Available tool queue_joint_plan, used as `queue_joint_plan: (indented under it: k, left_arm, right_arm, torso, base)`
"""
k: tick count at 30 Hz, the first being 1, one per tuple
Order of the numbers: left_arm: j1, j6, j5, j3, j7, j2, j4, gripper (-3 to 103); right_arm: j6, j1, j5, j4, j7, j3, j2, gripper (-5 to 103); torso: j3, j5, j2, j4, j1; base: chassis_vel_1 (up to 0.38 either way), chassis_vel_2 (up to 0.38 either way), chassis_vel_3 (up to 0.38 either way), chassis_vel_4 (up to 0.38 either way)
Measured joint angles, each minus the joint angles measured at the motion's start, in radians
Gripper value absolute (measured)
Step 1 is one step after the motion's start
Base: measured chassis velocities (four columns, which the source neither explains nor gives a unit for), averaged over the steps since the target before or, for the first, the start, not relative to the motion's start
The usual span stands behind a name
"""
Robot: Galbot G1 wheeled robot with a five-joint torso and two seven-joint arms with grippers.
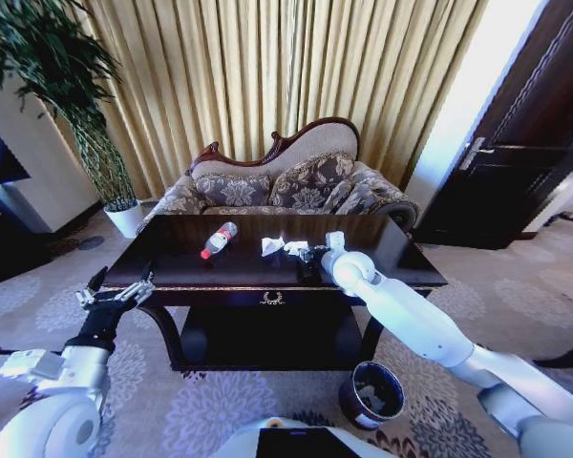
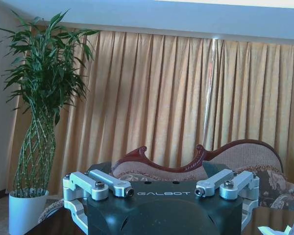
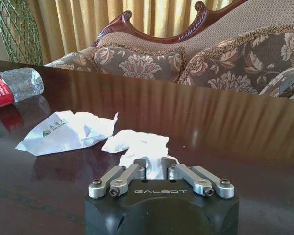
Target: Move to the front of the table and place the trash on the table into the trash bin.
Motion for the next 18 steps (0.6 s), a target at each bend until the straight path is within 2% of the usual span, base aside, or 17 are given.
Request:
queue_joint_plan:
  k: [1, 3, 4, 6, 14, 16, 18]
  left_arm:
    - [0.0, 0.0, 0.0, 0.0, 0.0, 0.0, 0.0, 100]
    - [0.0, -0.001, 0.0, -0.001, 0.0, 0.0, 0.0, 100]
    - [0.0, -0.001, 0.0, -0.001, 0.0, 0.0, 0.0, 100]
    - [0.0, -0.002, -0.001, -0.001, 0.0, 0.0, 0.0, 100]
    - [-0.001, -0.002, -0.004, -0.001, 0.0, 0.0, 0.0, 100]
    - [-0.002, -0.002, -0.004, -0.001, 0.0, -0.001, 0.0, 100]
    - [-0.003, -0.002, -0.005, -0.002, -0.001, -0.001, 0.0, 100]
  right_arm:
    - [0.0, 0.0, 0.0, 0.0, 0.0, 0.0, 0.0, 20]
    - [0.001, -0.001, -0.001, 0.001, 0.0, 0.0, -0.001, 9]
    - [0.001, -0.001, -0.001, 0.001, 0.0, 0.0, -0.001, 9]
    - [0.002, -0.003, -0.002, 0.004, 0.0, 0.0, -0.003, 2]
    - [0.025, -0.022, -0.004, 0.019, 0.0, 0.013, -0.007, 0]
    - [0.084, -0.055, -0.014, 0.047, -0.016, 0.042, -0.014, 0]
    - [0.112, -0.082, -0.02, 0.067, -0.023, 0.063, -0.018, 0]
  torso:
    - [0.0, 0.0, 0.0, 0.0, 0.0]
    - [0.0, 0.0, 0.0, 0.0, 0.0]
    - [0.0, 0.0, 0.0, 0.0, 0.0]
    - [0.0, 0.0, 0.0, 0.0, 0.0]
    - [0.0, 0.0, 0.0, 0.0001, 0.0]
    - [0.0, 0.0, 0.0, 0.0001, 0.0]
    - [0.0, 0.0, 0.0, 0.0002, 0.0]
  base:
    - [0.0, 0.0, 0.0, 0.0]
    - [0.0, 0.0, 0.0, 0.0]
    - [0.0, 0.0, 0.0, 0.0]
    - [0.0, 0.0, 0.0, 0.0]
    - [0.0, 0.0, 0.0, 0.0]
    - [0.0, 0.0, 0.0, 0.0]
    - [0.0, 0.0, 0.0, 0.0]
